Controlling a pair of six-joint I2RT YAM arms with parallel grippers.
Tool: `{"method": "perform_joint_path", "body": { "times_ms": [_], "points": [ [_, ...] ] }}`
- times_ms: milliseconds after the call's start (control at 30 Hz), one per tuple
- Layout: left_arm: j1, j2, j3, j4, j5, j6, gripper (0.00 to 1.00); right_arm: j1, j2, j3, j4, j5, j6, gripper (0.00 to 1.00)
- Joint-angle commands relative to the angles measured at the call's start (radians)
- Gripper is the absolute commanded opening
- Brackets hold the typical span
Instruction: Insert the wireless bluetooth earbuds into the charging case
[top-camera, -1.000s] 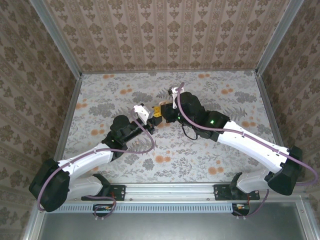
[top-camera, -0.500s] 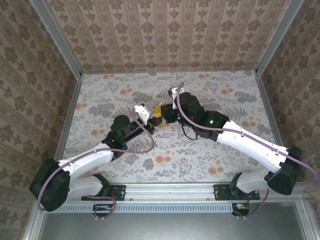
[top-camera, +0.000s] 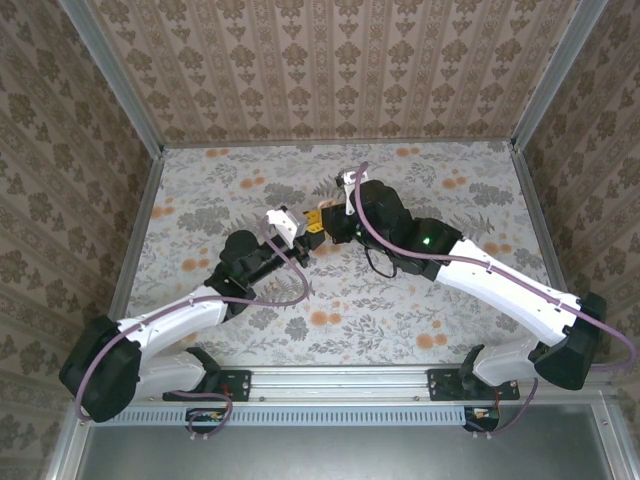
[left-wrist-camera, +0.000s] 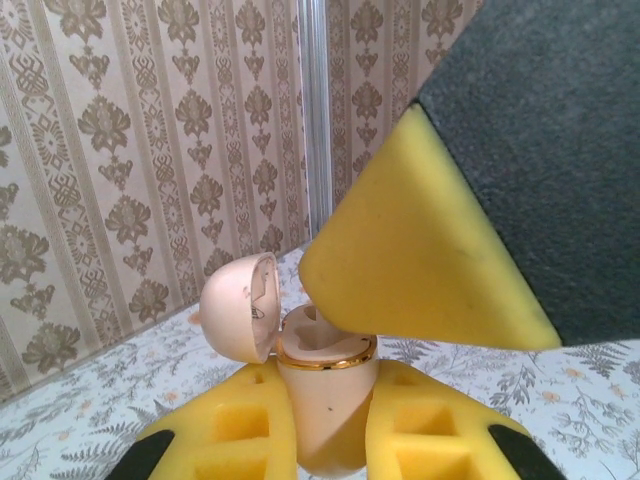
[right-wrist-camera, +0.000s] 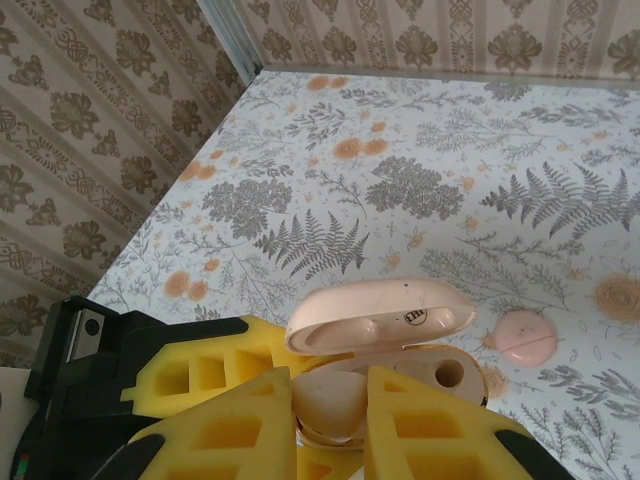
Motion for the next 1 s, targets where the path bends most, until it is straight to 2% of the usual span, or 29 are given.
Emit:
{"method": "perform_joint_path", "body": {
  "times_ms": [0, 233, 967],
  "points": [
    [0.008, 0.008, 0.002, 0.101, 0.019, 0.014, 0.00, 0.012, -0.022, 0.027, -0.029, 0.007, -0.035, 0.19],
    [0.010, 0.036, -0.025, 0.172, 0.040, 0.033, 0.00, 0.013, -0.050, -0.009, 0.006, 0.002, -0.042, 0.19],
    [0.012, 0.060, -0.046, 0.252, 0.105, 0.040, 0.00, 0.007, -0.070, -0.028, -0.025, 0.048, -0.071, 0.19]
  ]
}}
